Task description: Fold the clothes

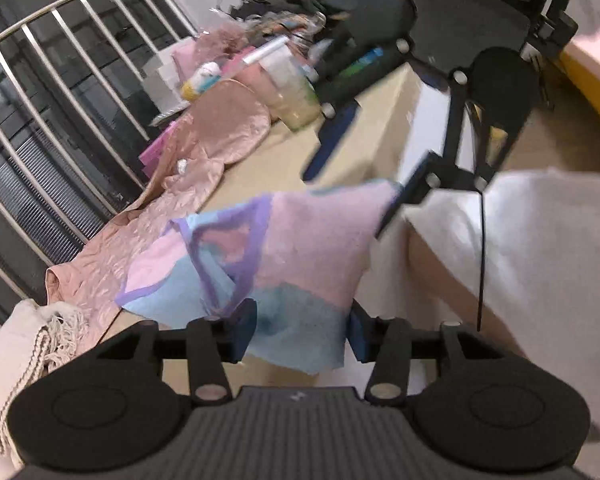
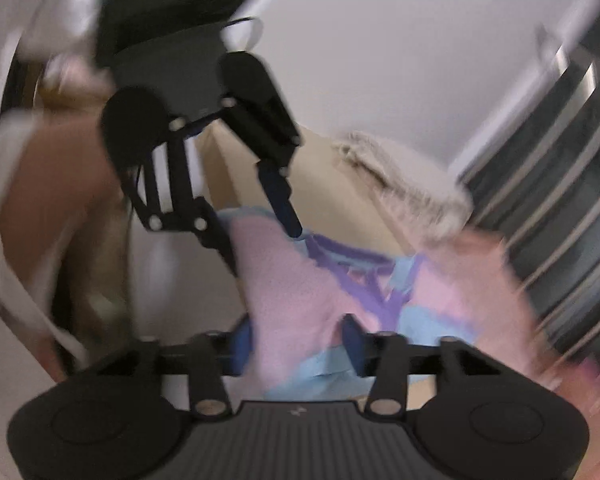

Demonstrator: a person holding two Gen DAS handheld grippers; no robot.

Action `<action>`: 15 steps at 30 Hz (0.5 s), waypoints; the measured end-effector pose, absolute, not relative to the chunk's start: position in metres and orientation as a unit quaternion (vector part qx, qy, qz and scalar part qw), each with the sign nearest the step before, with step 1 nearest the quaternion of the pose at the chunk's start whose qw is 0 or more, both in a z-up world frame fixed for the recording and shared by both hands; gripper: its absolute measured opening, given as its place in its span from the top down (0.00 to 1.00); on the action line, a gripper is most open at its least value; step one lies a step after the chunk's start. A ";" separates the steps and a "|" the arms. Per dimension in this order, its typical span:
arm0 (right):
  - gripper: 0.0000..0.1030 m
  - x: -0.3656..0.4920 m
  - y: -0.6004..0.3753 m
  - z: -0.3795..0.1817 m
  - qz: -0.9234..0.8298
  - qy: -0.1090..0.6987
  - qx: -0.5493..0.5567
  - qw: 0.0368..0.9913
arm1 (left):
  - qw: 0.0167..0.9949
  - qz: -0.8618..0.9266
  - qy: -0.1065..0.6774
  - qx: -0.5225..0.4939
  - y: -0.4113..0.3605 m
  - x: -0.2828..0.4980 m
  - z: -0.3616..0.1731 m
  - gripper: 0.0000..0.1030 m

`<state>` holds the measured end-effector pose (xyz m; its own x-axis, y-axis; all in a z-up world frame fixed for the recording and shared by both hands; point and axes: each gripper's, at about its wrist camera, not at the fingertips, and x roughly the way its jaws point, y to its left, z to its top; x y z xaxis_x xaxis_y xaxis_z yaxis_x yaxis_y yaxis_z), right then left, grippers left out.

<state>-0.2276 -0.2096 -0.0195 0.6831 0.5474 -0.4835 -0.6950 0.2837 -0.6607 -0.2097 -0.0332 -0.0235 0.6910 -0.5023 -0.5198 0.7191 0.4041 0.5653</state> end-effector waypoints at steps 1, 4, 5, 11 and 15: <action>0.54 -0.231 -0.208 -0.026 0.382 0.069 -0.476 0.789 | 0.824 -0.371 0.135 0.407 -0.034 -0.210 -0.026 0.53; 0.62 -0.230 -0.208 -0.039 0.364 0.052 -0.516 0.774 | 0.820 -0.378 0.140 0.407 -0.034 -0.208 -0.026 0.60; 0.80 -0.228 -0.207 -0.038 0.365 0.060 -0.514 0.774 | 0.821 -0.381 0.144 0.401 -0.034 -0.205 -0.022 0.64; 0.92 -0.210 -0.214 0.004 0.423 0.162 -0.397 0.798 | 0.829 -0.467 0.214 0.222 -0.007 -0.174 0.031 0.87; 0.92 -0.172 -0.240 0.055 0.468 0.206 -0.276 0.814 | 0.834 -0.487 0.246 0.076 0.017 -0.123 0.062 0.87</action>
